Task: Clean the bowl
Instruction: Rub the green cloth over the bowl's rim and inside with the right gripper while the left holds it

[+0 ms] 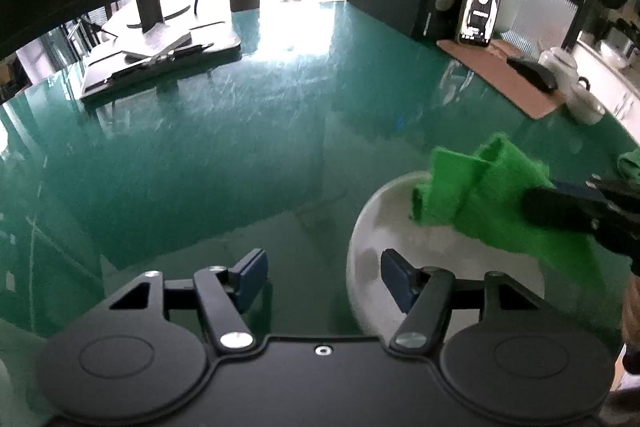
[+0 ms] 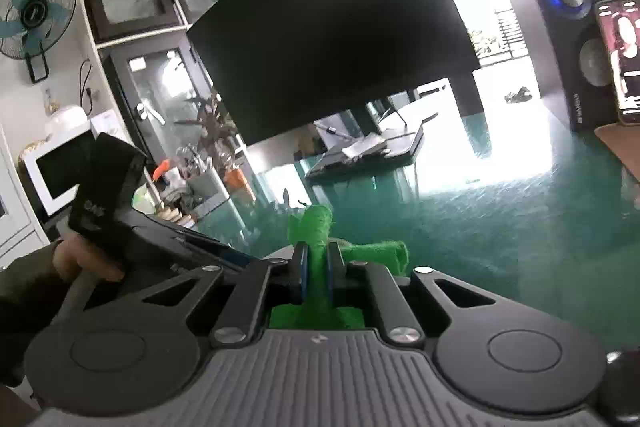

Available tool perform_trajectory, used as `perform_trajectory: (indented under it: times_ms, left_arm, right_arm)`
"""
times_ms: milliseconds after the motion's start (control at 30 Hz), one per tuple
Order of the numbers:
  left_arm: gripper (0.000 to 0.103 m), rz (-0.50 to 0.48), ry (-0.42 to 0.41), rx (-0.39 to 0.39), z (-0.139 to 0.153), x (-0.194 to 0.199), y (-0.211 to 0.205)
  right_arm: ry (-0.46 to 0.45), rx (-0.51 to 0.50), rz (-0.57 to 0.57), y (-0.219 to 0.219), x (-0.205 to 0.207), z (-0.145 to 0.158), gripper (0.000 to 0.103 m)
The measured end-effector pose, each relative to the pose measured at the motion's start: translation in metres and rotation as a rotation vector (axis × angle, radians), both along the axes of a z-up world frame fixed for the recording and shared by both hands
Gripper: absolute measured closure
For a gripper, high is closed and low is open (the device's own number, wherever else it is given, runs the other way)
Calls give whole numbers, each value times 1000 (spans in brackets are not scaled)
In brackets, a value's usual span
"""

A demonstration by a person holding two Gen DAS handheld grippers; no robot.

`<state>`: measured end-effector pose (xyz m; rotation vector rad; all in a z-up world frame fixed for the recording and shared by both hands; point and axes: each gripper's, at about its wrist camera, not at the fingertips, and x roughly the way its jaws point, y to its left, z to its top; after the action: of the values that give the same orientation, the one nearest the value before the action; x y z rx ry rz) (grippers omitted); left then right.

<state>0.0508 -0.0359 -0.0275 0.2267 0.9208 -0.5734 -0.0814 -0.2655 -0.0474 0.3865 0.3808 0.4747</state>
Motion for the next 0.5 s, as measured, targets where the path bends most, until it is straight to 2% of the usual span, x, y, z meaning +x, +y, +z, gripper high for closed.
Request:
perform_trajectory:
  times_ms: [67, 133, 167, 300, 400, 500]
  left_arm:
    - [40, -8, 1, 11, -1, 4, -6]
    - [60, -40, 63, -36, -6, 9, -8]
    - [75, -51, 80, -56, -7, 9, -8]
    - [78, -58, 72, -77, -8, 7, -8]
    - [78, -44, 93, -116, -10, 7, -1]
    - [78, -43, 75, -113, -10, 4, -1]
  right_arm:
    - [5, 15, -5, -6, -2, 2, 92]
    - [6, 19, -1, -6, -3, 2, 91]
    - [6, 18, 11, -4, -5, 1, 91]
    - [17, -22, 68, 7, -10, -3, 93]
    - [21, -34, 69, 11, -10, -8, 94]
    - [20, -37, 68, 12, -10, -7, 94]
